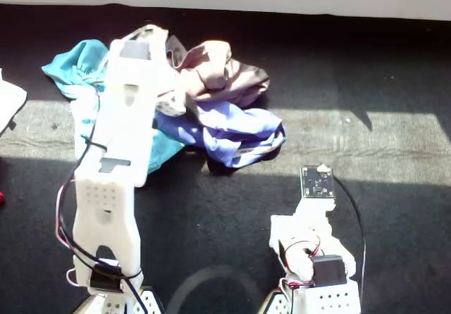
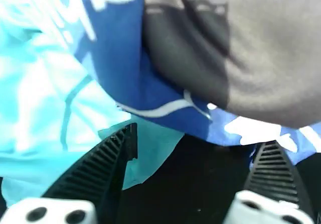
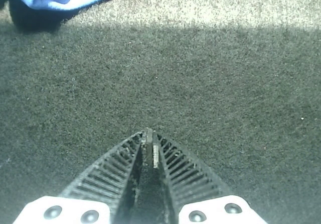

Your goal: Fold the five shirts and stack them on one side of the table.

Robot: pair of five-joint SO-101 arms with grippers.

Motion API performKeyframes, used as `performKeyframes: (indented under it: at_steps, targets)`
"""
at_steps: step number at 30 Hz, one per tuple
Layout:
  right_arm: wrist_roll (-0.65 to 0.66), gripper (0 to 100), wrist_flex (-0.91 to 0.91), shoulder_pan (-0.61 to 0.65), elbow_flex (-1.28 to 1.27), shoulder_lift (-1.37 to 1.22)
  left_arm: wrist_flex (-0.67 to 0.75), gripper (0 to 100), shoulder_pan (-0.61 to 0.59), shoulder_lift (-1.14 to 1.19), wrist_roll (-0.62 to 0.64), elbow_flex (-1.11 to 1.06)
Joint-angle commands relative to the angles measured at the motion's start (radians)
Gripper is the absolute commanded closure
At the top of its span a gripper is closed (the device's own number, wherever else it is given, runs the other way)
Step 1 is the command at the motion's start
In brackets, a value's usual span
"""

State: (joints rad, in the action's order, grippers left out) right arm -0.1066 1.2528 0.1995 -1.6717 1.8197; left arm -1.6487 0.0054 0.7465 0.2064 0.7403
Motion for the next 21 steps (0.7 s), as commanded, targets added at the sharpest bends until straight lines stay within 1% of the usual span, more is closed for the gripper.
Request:
performKeyframes:
  at_steps: [1,6,8,9,10,11,13,15,17,18,21]
  targets:
    - [-0.006,99.1,-0.012,0.005,-0.134,0.002,0.081,63,0.004,0.07,0.035,0.002]
    - [-0.006,99.1,-0.012,0.005,-0.134,0.002,0.166,64,-0.119,0.223,0.035,0.025]
    - [-0.006,99.1,-0.012,0.005,-0.134,0.002,0.129,65,-0.154,0.232,0.028,0.077]
    - [-0.006,99.1,-0.012,0.005,-0.134,0.002,0.101,65,-0.171,0.236,-0.006,0.104]
    - [-0.006,99.1,-0.012,0.005,-0.134,0.002,0.069,67,-0.193,0.236,-0.068,0.13]
    - [-0.006,99.1,-0.012,0.005,-0.134,0.002,0.038,70,-0.214,0.236,-0.13,0.153]
    - [-0.006,99.1,-0.012,0.005,-0.134,0.002,0.0,84,-0.271,0.237,-0.23,0.18]
    - [-0.006,99.1,-0.012,0.005,-0.134,0.002,-0.005,100,-0.343,0.237,-0.249,0.188]
    - [-0.006,99.1,-0.012,0.005,-0.134,0.002,-0.005,97,-0.423,0.229,-0.255,0.191]
    - [-0.006,99.1,-0.012,0.005,-0.134,0.002,-0.005,99,-0.467,0.228,-0.255,0.203]
    - [-0.006,99.1,-0.012,0.005,-0.134,0.002,-0.026,99,-0.604,0.228,-0.255,0.302]
